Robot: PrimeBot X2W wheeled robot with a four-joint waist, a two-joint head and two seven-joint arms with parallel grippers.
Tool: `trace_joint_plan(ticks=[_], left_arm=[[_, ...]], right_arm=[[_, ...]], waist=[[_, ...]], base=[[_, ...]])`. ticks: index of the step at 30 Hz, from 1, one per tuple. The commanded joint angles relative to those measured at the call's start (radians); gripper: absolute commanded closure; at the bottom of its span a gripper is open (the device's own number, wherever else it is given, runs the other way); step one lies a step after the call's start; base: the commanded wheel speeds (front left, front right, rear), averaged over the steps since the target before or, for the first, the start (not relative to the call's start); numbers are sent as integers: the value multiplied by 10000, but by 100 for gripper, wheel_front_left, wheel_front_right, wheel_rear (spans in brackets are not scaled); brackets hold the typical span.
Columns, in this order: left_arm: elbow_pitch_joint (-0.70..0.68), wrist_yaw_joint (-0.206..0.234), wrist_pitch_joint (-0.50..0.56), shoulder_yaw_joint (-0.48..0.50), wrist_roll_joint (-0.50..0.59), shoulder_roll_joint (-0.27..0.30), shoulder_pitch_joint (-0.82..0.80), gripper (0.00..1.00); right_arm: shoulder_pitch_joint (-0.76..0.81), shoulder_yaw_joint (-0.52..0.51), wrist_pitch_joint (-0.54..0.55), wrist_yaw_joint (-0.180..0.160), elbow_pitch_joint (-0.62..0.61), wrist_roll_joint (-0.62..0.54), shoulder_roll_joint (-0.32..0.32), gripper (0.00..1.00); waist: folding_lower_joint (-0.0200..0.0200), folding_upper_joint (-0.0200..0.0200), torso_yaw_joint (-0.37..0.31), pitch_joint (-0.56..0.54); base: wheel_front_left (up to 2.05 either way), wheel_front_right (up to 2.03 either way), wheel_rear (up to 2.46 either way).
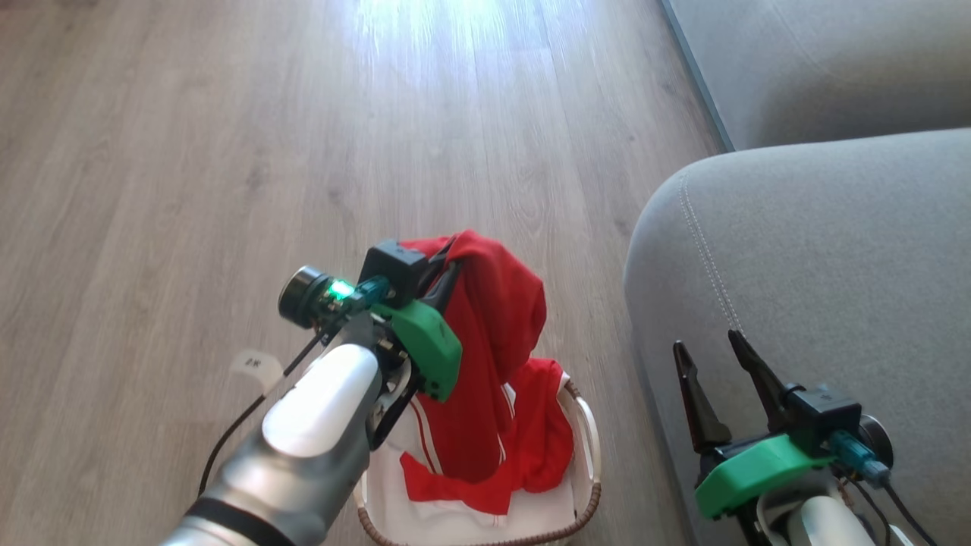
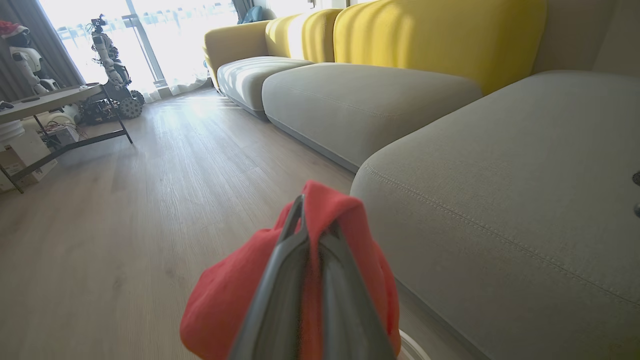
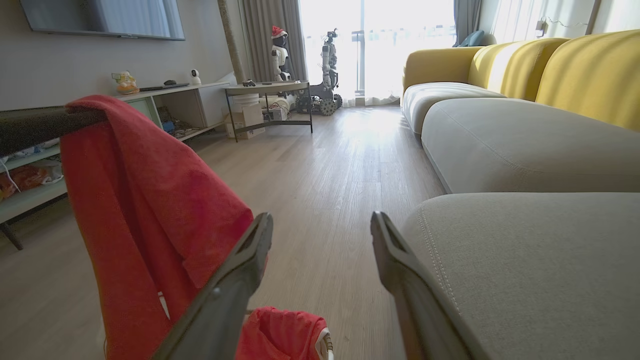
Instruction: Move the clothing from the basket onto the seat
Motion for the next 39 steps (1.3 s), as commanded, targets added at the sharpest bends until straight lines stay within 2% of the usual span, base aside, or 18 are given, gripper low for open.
trace_joint_plan(ticks=[1,8,12,28,39], left_arm=[[-441,-14,47,299,-35,197,-769,100],[-1277,8,452,202,-109,184,-1143,100],[-1765,50,563,67,-171,157,-1294,100],[-3172,285,1053,-771,-767,113,-1385,100],[-3645,525,1195,-1278,-1187,111,-1416,100]], right_arm=[[-175,266,-65,-2,-262,-7,15,0],[-432,723,-65,-2,-19,-65,15,0],[-866,1322,-65,-2,352,-124,15,0],[-3137,3492,-65,-2,2722,13,15,0],[-3794,3822,-65,-2,3409,63,15,0]], waist=[[1,-1,77,-96],[1,-1,265,-303],[1,-1,353,-363],[1,-1,862,-593],[1,-1,1107,-666]], base=[[0,0,0],[0,0,0],[0,0,0],[0,0,0],[0,0,0]])
